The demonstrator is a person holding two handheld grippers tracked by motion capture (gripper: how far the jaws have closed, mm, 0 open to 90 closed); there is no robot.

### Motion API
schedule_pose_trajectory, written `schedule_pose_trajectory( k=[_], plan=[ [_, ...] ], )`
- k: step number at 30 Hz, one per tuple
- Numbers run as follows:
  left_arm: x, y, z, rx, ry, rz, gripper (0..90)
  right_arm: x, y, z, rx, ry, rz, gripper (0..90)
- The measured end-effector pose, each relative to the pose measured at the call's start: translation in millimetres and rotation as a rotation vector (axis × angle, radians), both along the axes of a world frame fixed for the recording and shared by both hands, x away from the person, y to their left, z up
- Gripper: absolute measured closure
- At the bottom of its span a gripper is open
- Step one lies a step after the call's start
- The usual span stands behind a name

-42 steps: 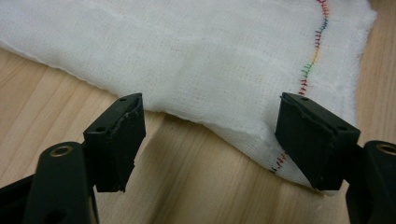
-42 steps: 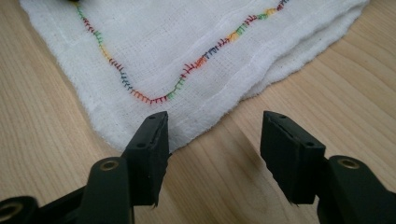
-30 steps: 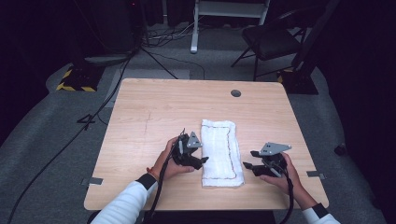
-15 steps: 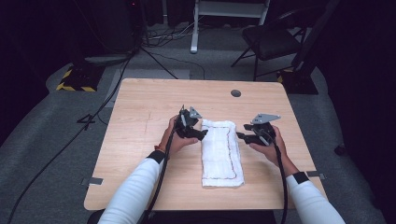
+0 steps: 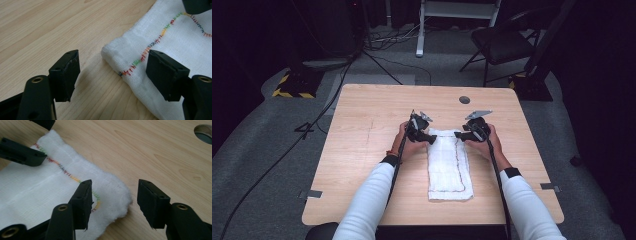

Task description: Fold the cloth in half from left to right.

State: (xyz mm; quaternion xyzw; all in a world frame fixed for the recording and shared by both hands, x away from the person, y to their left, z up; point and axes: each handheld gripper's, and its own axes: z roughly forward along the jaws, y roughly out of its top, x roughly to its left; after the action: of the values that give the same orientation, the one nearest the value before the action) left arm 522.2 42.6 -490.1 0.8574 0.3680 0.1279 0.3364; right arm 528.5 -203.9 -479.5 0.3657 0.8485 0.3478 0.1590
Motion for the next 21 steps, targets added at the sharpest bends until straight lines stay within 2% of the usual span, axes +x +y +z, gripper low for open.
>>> schedule_pose_trajectory(
  k=[3, 4, 7, 8, 11, 12, 13, 14, 15, 16, 18, 19, 21],
  plan=[
    [2.4, -1.0, -3.7, -0.007, 0.015, -0.005, 29.3, 3.6, 1.3, -3.2, -0.002, 0.023, -0.009, 46.4],
    [3.9, 0.3, -5.3, -0.031, 0.027, 0.0, 29.4, 5.3, 3.8, -6.8, -0.022, 0.031, -0.007, 46.1],
    [4.4, 1.5, -6.1, -0.038, 0.025, -0.008, 29.8, 7.8, 5.0, -9.2, -0.015, 0.046, -0.011, 45.7],
    [4.3, 1.4, -6.2, -0.036, 0.025, -0.016, 29.8, 7.8, 5.0, -9.2, -0.015, 0.046, -0.011, 45.7],
    [5.8, 1.4, -3.8, -0.021, 0.027, -0.064, 37.3, 10.3, 4.1, -11.0, 0.01, 0.068, -0.008, 47.2],
    [6.2, 0.7, -3.4, -0.02, 0.028, -0.072, 44.5, 11.6, 3.5, -10.7, 0.008, 0.071, 0.005, 49.6],
    [7.7, 0.2, -2.0, -0.022, 0.04, -0.101, 49.1, 11.8, 3.9, -9.9, 0.009, 0.08, 0.017, 56.1],
    [7.7, 0.2, -2.0, -0.022, 0.04, -0.101, 52.0, 11.8, 3.9, -9.9, 0.009, 0.08, 0.017, 56.1],
    [8.0, -0.2, -1.8, -0.028, 0.047, -0.106, 52.0, 11.7, 4.8, -9.3, 0.013, 0.087, 0.039, 62.2],
    [9.6, -0.1, -1.8, -0.037, 0.05, -0.122, 60.0, 11.1, 6.6, -8.4, 0.019, 0.103, 0.052, 70.5],
    [10.5, 0.0, -1.7, -0.045, 0.058, -0.126, 63.5, 11.1, 6.8, -8.0, 0.023, 0.114, 0.059, 74.1],
    [11.3, 0.0, -1.6, -0.053, 0.067, -0.137, 69.5, 11.2, 6.9, -8.0, 0.027, 0.118, 0.067, 76.5],
    [11.8, -2.0, -0.3, -0.034, 0.055, -0.146, 75.5, 10.3, 8.8, -7.2, 0.019, 0.113, 0.071, 80.1]
  ],
)
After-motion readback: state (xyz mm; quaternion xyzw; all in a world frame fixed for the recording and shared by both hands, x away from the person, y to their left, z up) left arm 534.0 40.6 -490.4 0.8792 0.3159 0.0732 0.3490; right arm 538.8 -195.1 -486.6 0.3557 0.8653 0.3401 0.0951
